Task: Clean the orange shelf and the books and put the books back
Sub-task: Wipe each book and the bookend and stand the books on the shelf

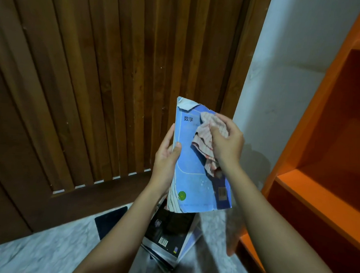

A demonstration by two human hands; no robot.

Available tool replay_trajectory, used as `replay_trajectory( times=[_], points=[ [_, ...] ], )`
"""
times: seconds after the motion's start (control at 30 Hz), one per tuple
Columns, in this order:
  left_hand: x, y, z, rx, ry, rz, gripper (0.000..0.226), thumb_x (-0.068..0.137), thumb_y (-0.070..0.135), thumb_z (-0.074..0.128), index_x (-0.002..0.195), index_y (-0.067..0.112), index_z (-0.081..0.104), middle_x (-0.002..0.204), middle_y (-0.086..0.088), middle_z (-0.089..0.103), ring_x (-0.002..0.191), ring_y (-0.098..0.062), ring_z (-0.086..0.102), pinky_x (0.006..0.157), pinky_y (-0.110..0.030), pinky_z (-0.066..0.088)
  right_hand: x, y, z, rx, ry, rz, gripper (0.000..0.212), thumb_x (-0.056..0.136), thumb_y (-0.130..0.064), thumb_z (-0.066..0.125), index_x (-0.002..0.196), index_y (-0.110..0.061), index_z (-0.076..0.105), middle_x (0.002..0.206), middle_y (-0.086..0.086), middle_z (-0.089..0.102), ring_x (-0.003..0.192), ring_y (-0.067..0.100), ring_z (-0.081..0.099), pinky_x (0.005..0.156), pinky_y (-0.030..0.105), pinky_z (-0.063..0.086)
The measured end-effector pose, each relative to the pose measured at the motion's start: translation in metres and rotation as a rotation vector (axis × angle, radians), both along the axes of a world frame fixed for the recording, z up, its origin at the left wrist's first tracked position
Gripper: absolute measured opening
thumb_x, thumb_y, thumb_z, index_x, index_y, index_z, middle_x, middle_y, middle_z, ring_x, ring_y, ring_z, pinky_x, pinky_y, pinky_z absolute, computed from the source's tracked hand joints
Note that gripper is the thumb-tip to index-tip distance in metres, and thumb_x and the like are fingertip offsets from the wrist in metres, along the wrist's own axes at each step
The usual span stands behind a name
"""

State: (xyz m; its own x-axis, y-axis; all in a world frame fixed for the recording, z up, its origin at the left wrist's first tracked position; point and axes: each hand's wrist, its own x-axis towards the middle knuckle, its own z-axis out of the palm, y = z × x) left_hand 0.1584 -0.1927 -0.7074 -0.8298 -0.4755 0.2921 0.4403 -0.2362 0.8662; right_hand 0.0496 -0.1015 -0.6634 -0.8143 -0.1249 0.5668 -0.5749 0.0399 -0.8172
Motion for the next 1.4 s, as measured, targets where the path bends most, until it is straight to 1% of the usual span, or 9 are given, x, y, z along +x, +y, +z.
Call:
replay_trajectory(
  times=[0.17,0.4,0.6,0.8,0.93,1.07,1.23,1.33,1.4],
  points=[
    [0.002,-0.001,0.01,-0.025,0.006,-0.014,0.048,0.095,0.014,0.046,0.135,0.038,0.038,0.128,-0.004,0.061,0.102,-0.024,0.067,0.071,-0.032,0.059,0.008,-0.017,0.02,-0.015,0.195,0.115,0.024,0.085,-0.009,0.064,0.108,-0.013,0.068,0.107,-0.001,0.061,0.095,-0.005,0.054,0.079,0.001,0.04],
    [0.003,-0.008,0.019,0.0,0.048,0.021,0.046,0.098,0.011,0.042,0.136,0.035,0.037,0.129,-0.008,0.06,0.105,-0.026,0.065,0.077,-0.039,0.058,-0.033,0.007,-0.03,0.005,-0.135,-0.112,0.027,0.083,-0.006,0.063,0.109,-0.012,0.069,0.109,0.006,0.064,0.101,0.016,0.06,0.079,0.003,0.04],
    [-0.012,-0.008,0.018,0.077,0.028,0.113,0.048,0.099,0.01,0.043,0.143,0.029,0.035,0.127,-0.005,0.062,0.108,-0.026,0.064,0.085,-0.045,0.055,0.022,0.003,-0.048,-0.015,0.174,0.12,0.028,0.083,-0.003,0.066,0.11,-0.007,0.068,0.101,0.001,0.056,0.093,-0.003,0.053,0.083,0.007,0.042],
    [-0.007,-0.006,0.023,0.103,0.001,0.126,0.045,0.098,0.013,0.048,0.136,0.034,0.041,0.129,-0.002,0.061,0.113,-0.029,0.061,0.093,-0.054,0.049,-0.005,0.018,-0.075,-0.014,-0.203,-0.077,0.026,0.083,-0.005,0.065,0.108,-0.01,0.069,0.105,0.008,0.062,0.096,0.017,0.058,0.072,-0.006,0.033],
    [-0.013,-0.004,0.022,0.114,-0.036,0.205,0.043,0.098,0.01,0.047,0.135,0.032,0.042,0.128,-0.002,0.06,0.11,-0.025,0.063,0.094,-0.052,0.049,0.03,0.008,-0.062,-0.077,-0.083,0.068,0.03,0.082,0.002,0.064,0.109,-0.009,0.068,0.101,-0.002,0.059,0.095,0.006,0.057,0.081,0.001,0.039],
    [-0.007,-0.017,0.023,0.16,0.009,0.263,0.046,0.099,0.009,0.043,0.141,0.028,0.037,0.119,0.001,0.065,0.103,-0.022,0.066,0.083,-0.042,0.056,0.054,0.009,-0.071,0.019,0.214,0.237,0.032,0.08,-0.001,0.068,0.111,-0.008,0.066,0.104,-0.002,0.058,0.1,-0.009,0.052,0.089,0.01,0.044],
    [-0.002,-0.021,0.028,0.177,0.045,0.306,0.048,0.099,0.009,0.043,0.142,0.029,0.036,0.109,0.008,0.069,0.104,-0.023,0.066,0.082,-0.043,0.056,0.035,0.016,-0.075,-0.057,-0.186,0.049,0.029,0.084,0.003,0.063,0.111,-0.005,0.067,0.102,0.004,0.057,0.096,0.012,0.057,0.075,-0.001,0.04],
    [-0.006,-0.019,0.03,0.232,0.032,0.36,0.048,0.1,0.009,0.042,0.143,0.028,0.035,0.113,0.007,0.066,0.106,-0.022,0.065,0.087,-0.045,0.055,0.05,0.015,-0.078,-0.063,-0.068,0.105,0.033,0.082,0.012,0.059,0.112,0.0,0.065,0.104,0.01,0.056,0.094,-0.009,0.053,0.084,0.003,0.043],
    [-0.007,-0.021,0.026,0.265,0.022,0.389,0.049,0.099,0.008,0.042,0.144,0.026,0.035,0.119,0.003,0.064,0.108,-0.023,0.064,0.092,-0.049,0.051,0.064,0.015,-0.084,-0.031,0.133,0.187,0.031,0.079,0.011,0.062,0.109,0.004,0.066,0.104,0.014,0.057,0.098,-0.008,0.054,0.086,0.004,0.041]
  ],
)
